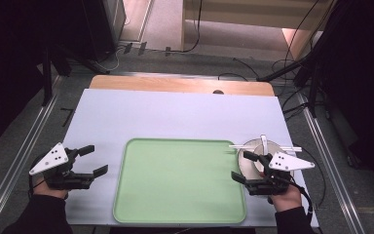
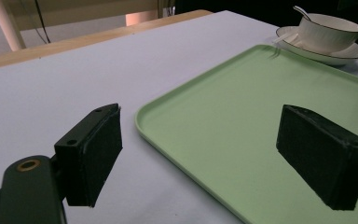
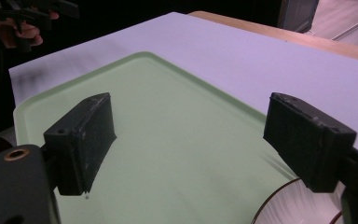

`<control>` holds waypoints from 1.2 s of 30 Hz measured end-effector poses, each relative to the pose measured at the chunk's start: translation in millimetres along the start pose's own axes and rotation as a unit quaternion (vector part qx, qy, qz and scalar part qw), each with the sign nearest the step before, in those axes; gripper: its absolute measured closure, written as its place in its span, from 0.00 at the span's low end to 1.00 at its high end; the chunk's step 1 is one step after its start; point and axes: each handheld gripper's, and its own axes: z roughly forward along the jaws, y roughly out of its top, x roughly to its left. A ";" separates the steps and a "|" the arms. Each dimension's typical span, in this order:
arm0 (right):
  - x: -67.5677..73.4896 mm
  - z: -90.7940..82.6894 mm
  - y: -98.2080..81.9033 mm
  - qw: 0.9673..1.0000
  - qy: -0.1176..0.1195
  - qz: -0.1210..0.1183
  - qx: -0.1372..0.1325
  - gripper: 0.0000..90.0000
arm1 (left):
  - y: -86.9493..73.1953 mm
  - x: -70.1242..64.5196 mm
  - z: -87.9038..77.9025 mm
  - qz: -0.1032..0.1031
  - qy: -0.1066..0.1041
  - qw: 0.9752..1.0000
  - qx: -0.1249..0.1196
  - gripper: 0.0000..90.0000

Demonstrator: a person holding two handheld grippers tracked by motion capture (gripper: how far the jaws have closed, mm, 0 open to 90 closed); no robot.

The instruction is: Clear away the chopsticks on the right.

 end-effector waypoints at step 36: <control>8.6 0.9 10.2 0.999 0.013 0.008 0.042 0.15 | -1.0 -1.5 2.4 0.001 -0.006 1.000 0.016 0.16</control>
